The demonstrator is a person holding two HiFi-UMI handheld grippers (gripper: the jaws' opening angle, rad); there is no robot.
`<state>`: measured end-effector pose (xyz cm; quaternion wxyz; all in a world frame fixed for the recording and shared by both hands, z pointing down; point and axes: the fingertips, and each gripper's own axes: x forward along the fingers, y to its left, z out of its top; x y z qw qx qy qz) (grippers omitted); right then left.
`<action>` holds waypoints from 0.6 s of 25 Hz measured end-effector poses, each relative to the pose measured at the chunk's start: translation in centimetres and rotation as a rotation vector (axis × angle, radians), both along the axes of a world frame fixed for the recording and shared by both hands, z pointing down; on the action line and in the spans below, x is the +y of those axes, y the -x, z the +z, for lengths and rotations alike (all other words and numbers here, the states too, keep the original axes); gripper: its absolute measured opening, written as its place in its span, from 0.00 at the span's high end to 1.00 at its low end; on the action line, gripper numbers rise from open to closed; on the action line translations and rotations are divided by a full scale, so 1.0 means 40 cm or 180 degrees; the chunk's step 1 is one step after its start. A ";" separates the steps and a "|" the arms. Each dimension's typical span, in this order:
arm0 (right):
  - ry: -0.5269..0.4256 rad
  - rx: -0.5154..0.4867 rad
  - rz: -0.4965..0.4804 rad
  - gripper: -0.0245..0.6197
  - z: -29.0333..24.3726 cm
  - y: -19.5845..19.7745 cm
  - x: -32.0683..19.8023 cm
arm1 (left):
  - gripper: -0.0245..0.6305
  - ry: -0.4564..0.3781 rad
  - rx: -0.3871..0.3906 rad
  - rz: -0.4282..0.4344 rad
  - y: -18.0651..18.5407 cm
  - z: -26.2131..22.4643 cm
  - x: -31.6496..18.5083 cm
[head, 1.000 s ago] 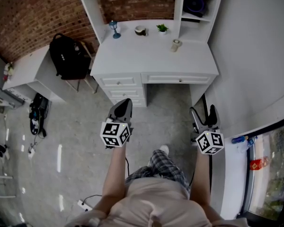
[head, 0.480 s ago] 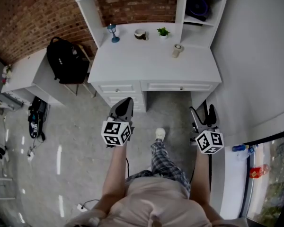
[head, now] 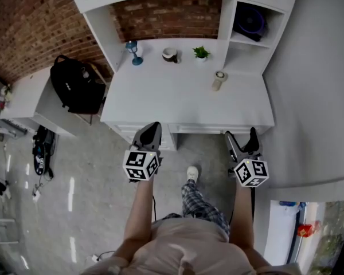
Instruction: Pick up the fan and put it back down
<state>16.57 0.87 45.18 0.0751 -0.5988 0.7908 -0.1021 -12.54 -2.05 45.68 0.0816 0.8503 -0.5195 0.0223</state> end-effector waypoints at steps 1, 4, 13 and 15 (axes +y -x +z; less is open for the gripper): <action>0.0012 0.0006 -0.0025 0.21 0.000 -0.001 -0.044 | 0.92 0.0008 0.0004 -0.0008 -0.007 0.001 -0.040; 0.0053 0.0038 -0.0099 0.21 0.008 -0.007 -0.166 | 0.92 0.0033 0.0016 -0.0027 -0.033 0.009 -0.157; 0.0158 0.0028 -0.0185 0.21 0.040 -0.045 -0.488 | 0.92 0.0043 -0.0110 -0.0041 -0.100 0.001 -0.481; 0.0177 0.0032 -0.0209 0.21 0.050 -0.047 -0.546 | 0.92 0.0030 -0.0125 -0.0052 -0.111 0.000 -0.534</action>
